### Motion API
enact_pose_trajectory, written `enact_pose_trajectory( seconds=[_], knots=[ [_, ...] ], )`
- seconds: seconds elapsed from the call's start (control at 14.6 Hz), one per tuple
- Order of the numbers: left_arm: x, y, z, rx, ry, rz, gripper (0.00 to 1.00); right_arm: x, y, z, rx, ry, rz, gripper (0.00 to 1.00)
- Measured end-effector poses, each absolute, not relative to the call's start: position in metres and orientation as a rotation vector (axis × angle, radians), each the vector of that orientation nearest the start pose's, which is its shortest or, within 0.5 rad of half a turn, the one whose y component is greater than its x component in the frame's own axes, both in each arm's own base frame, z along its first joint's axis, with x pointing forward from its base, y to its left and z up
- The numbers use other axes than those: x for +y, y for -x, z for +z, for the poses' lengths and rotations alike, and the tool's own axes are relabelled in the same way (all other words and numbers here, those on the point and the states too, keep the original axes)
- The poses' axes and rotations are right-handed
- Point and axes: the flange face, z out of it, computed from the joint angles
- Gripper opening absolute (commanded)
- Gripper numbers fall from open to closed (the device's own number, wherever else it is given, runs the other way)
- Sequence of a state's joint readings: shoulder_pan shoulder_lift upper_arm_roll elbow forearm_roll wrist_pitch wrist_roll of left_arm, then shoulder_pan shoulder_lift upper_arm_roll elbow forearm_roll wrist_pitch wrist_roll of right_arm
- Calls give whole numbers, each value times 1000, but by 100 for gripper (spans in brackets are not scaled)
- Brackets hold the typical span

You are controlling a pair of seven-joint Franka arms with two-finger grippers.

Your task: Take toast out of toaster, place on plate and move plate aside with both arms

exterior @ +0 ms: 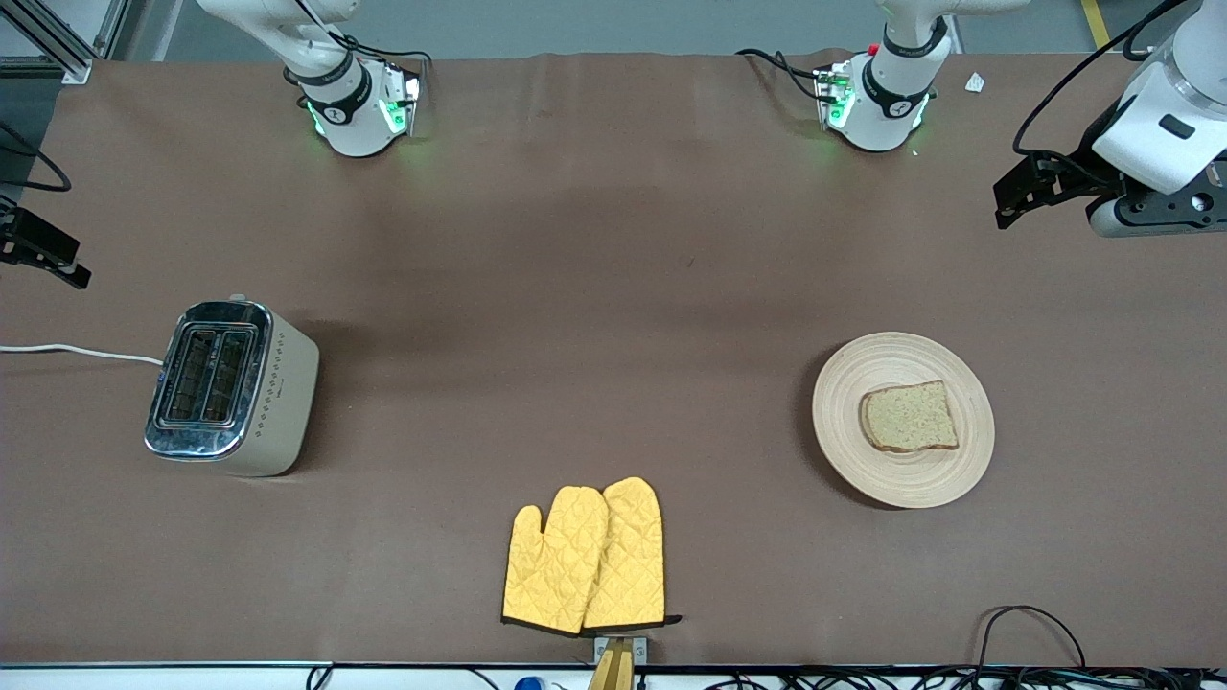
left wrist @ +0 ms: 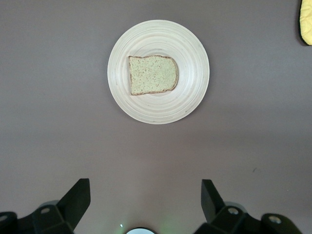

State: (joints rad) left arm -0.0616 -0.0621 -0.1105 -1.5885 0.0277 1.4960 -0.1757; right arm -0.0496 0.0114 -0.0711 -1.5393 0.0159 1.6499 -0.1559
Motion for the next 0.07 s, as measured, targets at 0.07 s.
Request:
enact_pose_trajectory(
  seconds=[0.07],
  knots=[
    [-89, -520, 643, -9, 3102, 38, 100, -66, -563, 640, -54, 3136, -157, 100]
  ],
)
